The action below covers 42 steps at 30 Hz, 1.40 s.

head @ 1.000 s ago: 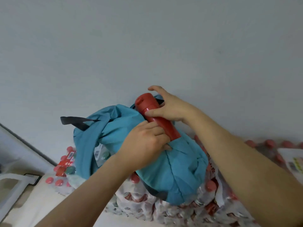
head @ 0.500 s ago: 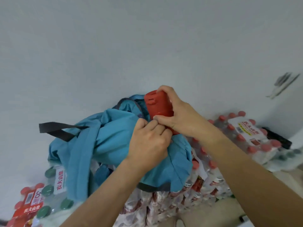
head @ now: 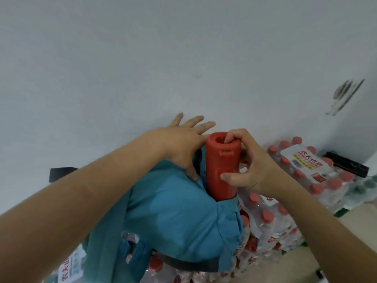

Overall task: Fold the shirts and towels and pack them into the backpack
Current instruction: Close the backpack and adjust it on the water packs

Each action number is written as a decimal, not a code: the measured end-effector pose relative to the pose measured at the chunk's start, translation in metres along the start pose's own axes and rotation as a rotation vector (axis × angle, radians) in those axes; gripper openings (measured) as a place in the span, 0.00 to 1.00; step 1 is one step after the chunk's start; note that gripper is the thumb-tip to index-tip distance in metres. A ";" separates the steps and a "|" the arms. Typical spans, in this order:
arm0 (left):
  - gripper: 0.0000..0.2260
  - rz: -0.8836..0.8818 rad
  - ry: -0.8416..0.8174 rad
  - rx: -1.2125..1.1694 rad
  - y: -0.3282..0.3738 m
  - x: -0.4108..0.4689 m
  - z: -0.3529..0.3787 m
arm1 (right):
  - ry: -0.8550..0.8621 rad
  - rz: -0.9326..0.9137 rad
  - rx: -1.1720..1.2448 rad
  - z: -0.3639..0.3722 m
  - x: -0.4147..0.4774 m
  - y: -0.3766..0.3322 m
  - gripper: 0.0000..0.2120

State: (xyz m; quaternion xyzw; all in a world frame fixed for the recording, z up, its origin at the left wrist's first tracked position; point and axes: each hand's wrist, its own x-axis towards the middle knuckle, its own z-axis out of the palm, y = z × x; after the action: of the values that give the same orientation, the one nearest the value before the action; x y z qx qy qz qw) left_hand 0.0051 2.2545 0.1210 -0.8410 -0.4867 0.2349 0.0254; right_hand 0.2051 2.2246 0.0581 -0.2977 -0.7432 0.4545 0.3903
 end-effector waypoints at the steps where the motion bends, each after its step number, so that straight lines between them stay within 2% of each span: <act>1: 0.50 0.032 0.006 0.055 0.001 0.011 -0.004 | -0.017 -0.007 0.011 -0.004 0.000 0.003 0.26; 3: 0.42 0.099 -0.031 0.095 0.006 0.031 -0.008 | -0.028 -0.014 0.014 -0.009 0.001 0.007 0.24; 6: 0.21 0.151 -0.135 0.091 0.014 0.044 -0.002 | 0.066 -0.010 0.028 -0.016 0.004 0.011 0.19; 8: 0.12 0.153 -0.088 0.078 0.009 0.043 -0.001 | 0.144 0.023 0.030 -0.019 0.003 0.012 0.20; 10: 0.09 0.145 0.029 0.008 0.003 0.037 -0.008 | 0.207 0.065 -0.010 -0.020 0.001 0.011 0.19; 13: 0.09 0.218 0.157 -0.019 -0.001 0.021 -0.014 | 0.222 0.082 -0.128 -0.019 0.001 -0.001 0.16; 17: 0.08 0.219 0.274 -0.079 -0.015 -0.008 -0.026 | 0.089 0.084 -0.285 -0.014 0.001 -0.038 0.19; 20: 0.08 0.176 0.409 -0.103 -0.026 -0.026 -0.044 | 0.128 0.081 -0.395 -0.006 0.003 -0.055 0.21; 23: 0.08 0.211 0.477 -0.051 -0.014 -0.033 -0.043 | 0.154 0.106 -0.562 0.007 0.014 -0.054 0.22; 31: 0.08 0.146 0.457 -0.131 -0.012 -0.034 -0.028 | 0.160 0.253 -0.583 0.002 0.006 -0.037 0.21; 34: 0.08 0.087 0.368 -0.144 -0.020 -0.031 -0.030 | 0.266 0.227 -0.344 0.009 0.002 -0.034 0.28; 36: 0.10 0.066 0.295 -0.092 -0.017 -0.031 -0.034 | 0.274 0.219 -0.245 0.013 0.007 -0.033 0.35; 40: 0.23 0.032 0.111 -0.041 0.004 -0.035 -0.034 | 0.278 0.211 -0.252 0.010 0.015 -0.023 0.37; 42: 0.26 0.008 0.049 -0.024 0.014 -0.036 -0.028 | 0.281 0.224 -0.376 0.004 0.018 -0.020 0.36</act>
State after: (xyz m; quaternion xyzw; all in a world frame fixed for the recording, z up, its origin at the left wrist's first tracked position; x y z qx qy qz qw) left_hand 0.0134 2.2223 0.1559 -0.8487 -0.4854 0.2082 0.0264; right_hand 0.1901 2.2291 0.0806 -0.5057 -0.7156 0.3029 0.3746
